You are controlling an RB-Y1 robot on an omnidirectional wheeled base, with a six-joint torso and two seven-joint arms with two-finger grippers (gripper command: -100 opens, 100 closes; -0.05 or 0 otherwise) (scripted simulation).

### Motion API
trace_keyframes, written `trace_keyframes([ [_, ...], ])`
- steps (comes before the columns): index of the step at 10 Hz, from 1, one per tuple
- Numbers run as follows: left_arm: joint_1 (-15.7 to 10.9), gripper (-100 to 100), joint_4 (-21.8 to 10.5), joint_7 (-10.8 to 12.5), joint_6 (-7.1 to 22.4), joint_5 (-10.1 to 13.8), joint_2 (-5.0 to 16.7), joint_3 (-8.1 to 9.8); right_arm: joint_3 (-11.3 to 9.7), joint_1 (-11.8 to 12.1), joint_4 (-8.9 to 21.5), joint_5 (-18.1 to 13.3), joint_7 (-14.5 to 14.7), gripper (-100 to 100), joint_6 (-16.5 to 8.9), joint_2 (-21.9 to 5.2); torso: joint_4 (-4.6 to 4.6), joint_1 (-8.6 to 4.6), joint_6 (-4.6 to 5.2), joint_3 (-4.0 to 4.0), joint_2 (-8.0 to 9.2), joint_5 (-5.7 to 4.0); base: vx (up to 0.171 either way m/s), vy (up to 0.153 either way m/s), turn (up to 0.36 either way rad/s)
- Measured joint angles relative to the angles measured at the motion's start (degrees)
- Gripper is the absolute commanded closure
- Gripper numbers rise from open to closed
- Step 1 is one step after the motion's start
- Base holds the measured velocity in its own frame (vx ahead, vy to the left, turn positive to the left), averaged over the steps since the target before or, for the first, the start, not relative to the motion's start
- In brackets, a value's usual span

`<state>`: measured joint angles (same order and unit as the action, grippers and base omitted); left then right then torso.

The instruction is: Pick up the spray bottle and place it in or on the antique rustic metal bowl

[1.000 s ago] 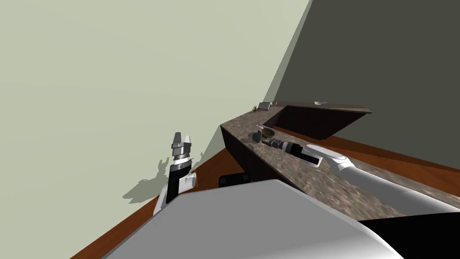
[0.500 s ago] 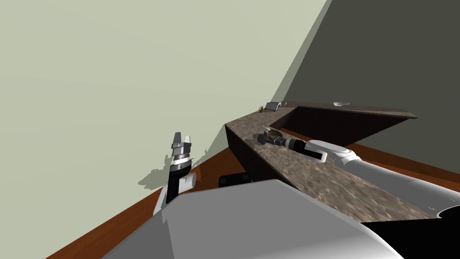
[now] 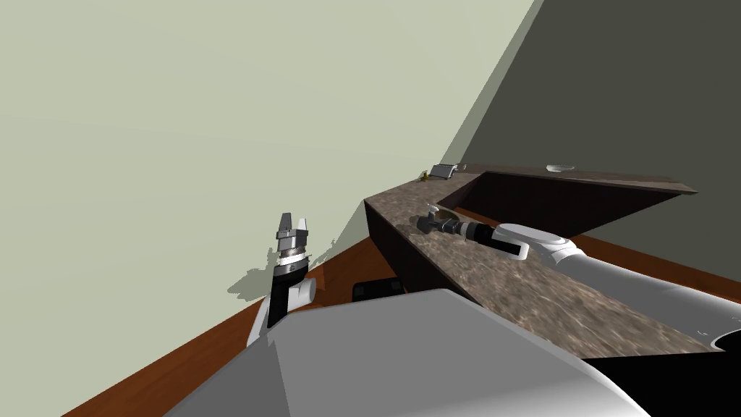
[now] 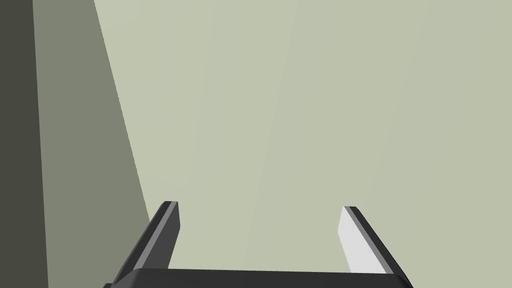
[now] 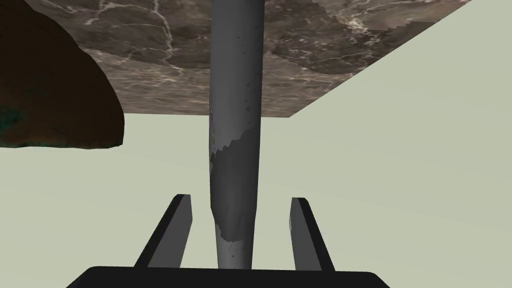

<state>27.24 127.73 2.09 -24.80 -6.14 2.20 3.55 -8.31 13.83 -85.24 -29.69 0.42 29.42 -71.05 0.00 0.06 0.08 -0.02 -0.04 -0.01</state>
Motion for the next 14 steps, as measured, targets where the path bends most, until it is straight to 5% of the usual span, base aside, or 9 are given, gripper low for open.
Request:
trace_keyframes([
  [3,0.00,0,0.00,0.00,0.00,0.00,0.00,0.00,0.02,-0.01,0.00,-0.01,0.02,100,-0.01,-0.01,-0.01,0.00,0.00,0.00,0.00,-0.01,0.000,0.000,0.000],
  [4,0.00,0,0.00,0.00,0.00,0.00,0.00,0.00,0.01,-0.01,0.00,-0.01,0.01,0,-0.01,-0.01,-0.01,0.00,0.00,0.00,0.00,-0.01,0.000,0.000,0.000],
  [5,0.00,0,0.00,0.00,0.00,0.00,0.00,0.00,0.01,-0.01,0.00,-0.01,0.01,100,-0.02,-0.01,0.00,0.01,0.00,0.00,0.01,-0.01,0.000,0.000,0.000],
  [6,0.00,0,0.00,0.00,0.00,0.00,0.00,0.00,0.01,-0.01,0.00,-0.01,0.01,0,-0.01,-0.01,0.00,0.01,0.00,0.00,0.01,-0.01,0.000,0.000,0.000],
  [7,0.00,0,0.00,0.00,0.00,0.00,0.00,0.00,0.01,-0.01,0.01,-0.01,0.01,100,-0.02,-0.01,0.00,0.01,0.00,0.00,0.01,-0.01,-0.107,0.003,0.153],
  [14,-0.02,0,0.00,0.00,0.00,0.00,0.00,0.00,-0.50,1.96,4.61,-1.85,-6.56,100,4.76,-8.63,-0.31,-0.70,0.47,0.29,0.93,-0.59,-0.172,-0.014,0.101],
])
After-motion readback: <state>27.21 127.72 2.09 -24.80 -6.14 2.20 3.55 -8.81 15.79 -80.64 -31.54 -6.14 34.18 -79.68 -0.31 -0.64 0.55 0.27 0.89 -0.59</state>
